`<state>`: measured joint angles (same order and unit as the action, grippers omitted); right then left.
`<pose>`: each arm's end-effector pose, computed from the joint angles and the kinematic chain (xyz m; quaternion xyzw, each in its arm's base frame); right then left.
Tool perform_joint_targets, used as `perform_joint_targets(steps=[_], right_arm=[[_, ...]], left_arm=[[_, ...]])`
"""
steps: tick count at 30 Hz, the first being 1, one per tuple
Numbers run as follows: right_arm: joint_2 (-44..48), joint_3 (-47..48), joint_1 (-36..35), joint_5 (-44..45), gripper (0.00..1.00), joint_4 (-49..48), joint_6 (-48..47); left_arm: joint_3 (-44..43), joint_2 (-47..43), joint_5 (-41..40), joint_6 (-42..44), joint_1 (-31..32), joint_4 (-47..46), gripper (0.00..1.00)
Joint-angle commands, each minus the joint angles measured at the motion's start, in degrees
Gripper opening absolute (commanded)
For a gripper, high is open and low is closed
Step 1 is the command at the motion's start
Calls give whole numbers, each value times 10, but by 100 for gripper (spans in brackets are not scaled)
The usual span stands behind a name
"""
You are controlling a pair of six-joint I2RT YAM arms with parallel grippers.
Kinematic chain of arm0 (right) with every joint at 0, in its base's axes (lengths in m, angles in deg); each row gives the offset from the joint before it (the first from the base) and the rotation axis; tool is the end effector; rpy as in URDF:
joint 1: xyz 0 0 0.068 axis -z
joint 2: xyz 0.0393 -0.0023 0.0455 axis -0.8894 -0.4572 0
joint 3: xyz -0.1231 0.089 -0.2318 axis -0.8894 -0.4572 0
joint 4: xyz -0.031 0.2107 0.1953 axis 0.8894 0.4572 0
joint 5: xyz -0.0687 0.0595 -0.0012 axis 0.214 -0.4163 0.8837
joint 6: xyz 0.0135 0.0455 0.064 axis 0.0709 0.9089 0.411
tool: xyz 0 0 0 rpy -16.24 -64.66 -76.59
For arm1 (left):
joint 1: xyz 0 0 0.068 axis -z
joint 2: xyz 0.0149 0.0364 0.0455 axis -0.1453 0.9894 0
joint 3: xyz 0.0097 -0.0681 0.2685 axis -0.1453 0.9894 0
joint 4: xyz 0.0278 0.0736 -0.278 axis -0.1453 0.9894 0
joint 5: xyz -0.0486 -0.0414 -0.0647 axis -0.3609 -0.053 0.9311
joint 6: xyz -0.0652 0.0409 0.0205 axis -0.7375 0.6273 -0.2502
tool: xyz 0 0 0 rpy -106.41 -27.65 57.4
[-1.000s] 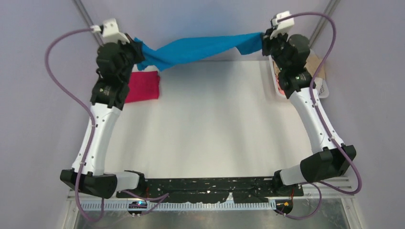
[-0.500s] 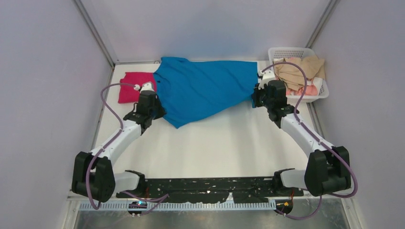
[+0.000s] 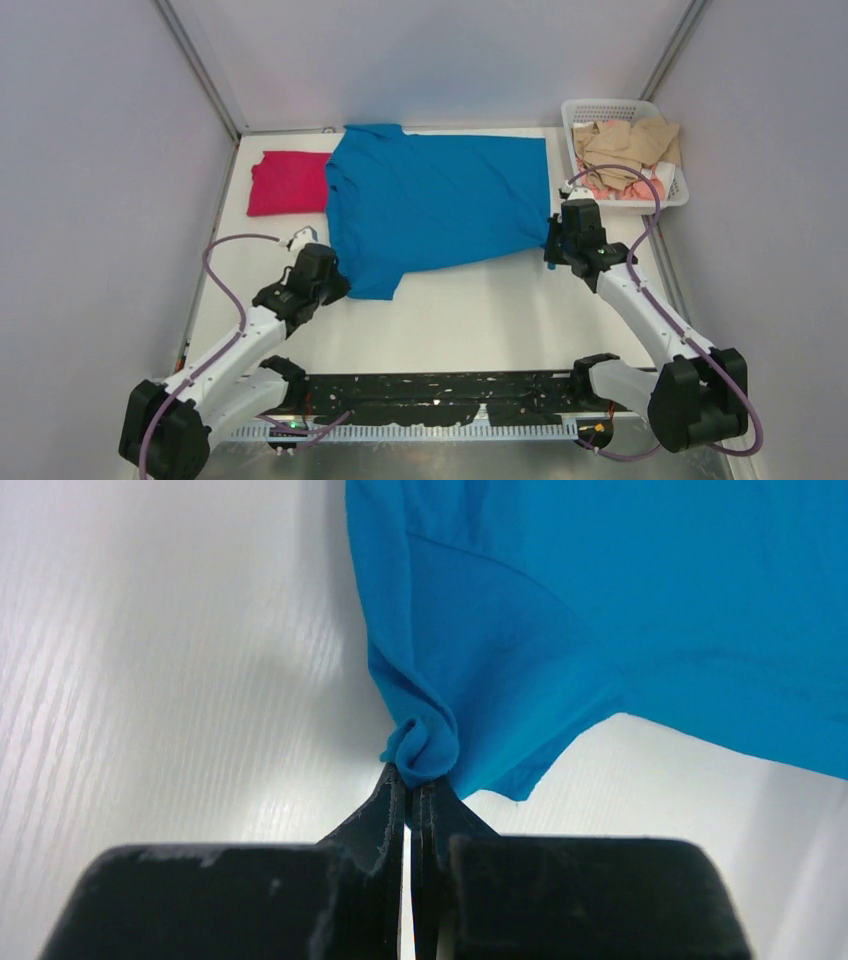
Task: Fold and stack the t-shirts
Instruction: Flatten out the tshirt
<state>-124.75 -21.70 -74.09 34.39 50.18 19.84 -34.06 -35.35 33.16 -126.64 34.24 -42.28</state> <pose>0.2799 0.0488 0.2058 0.0346 0.9207 0.0361 0.3871 0.2177 -0.0879 0.1676 -0.2303 0.8955 -0.1357 0.3558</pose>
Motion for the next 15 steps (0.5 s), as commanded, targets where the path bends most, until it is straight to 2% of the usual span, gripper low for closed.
perform_joint_targets(steps=[1, 10, 15], right_arm=[[56, -6, -3, 84, 5, 93, 31], [117, -28, -4, 44, 6, 166, 101], [131, -48, -4, 54, 6, 190, 124]], left_arm=[[16, -64, -36, -66, 24, 80, 0], [66, -172, -21, -136, 53, 168, 0], [107, -201, -2, -169, 66, 175, 1]])
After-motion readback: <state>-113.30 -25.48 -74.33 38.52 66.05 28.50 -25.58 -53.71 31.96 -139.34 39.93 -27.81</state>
